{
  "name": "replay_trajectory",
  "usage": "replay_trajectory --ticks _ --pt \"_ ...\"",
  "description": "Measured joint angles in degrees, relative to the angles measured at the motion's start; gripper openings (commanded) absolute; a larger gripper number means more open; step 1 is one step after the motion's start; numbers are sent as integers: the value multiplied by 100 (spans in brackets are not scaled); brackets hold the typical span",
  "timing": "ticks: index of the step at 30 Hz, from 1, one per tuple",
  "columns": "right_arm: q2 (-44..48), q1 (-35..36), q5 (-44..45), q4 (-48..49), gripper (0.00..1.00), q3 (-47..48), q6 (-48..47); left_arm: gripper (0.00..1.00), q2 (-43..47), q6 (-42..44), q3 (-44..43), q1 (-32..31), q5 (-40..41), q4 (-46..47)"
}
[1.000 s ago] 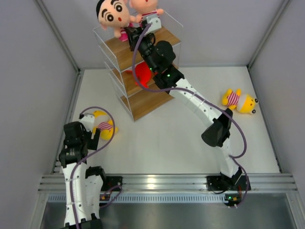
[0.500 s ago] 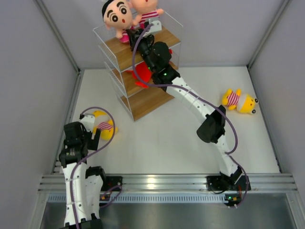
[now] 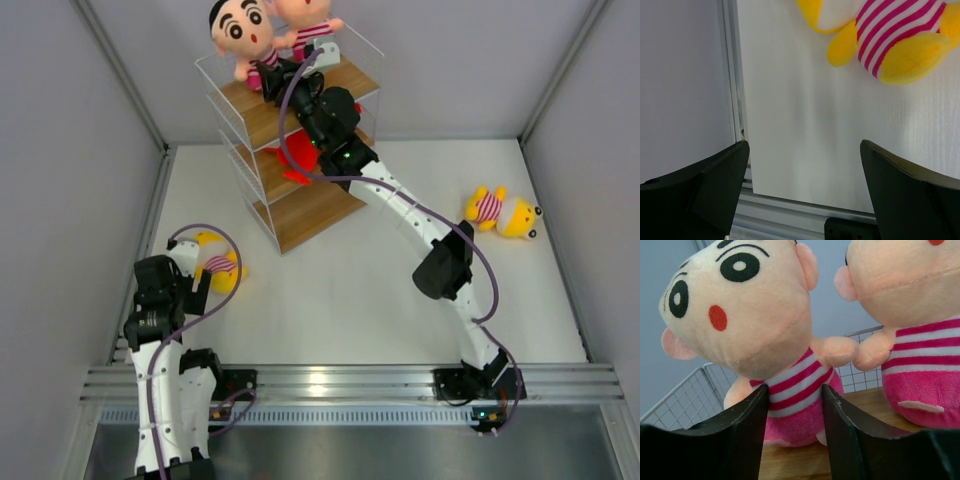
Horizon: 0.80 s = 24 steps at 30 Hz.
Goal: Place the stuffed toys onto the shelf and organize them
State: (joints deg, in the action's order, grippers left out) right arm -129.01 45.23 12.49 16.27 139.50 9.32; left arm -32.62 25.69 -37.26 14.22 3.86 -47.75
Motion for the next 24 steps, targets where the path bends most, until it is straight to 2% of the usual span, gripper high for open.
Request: replay_trajectory --ticks 1,5,8,12,24 --pt "4 0 -2 -2 51 -2 -2 99 0 2 0 0 0 0" --pt "118 0 -61 -9 69 -125 35 99 0 2 0 0 -2 0" --pt "223 0 -120 -9 76 -170 22 99 0 2 0 0 -17 0" --pt "424 0 -236 -15 80 -236 -20 99 0 2 0 0 -20 0" --pt "898 0 -380 50 82 -498 -50 99 0 7 0 0 -42 0"
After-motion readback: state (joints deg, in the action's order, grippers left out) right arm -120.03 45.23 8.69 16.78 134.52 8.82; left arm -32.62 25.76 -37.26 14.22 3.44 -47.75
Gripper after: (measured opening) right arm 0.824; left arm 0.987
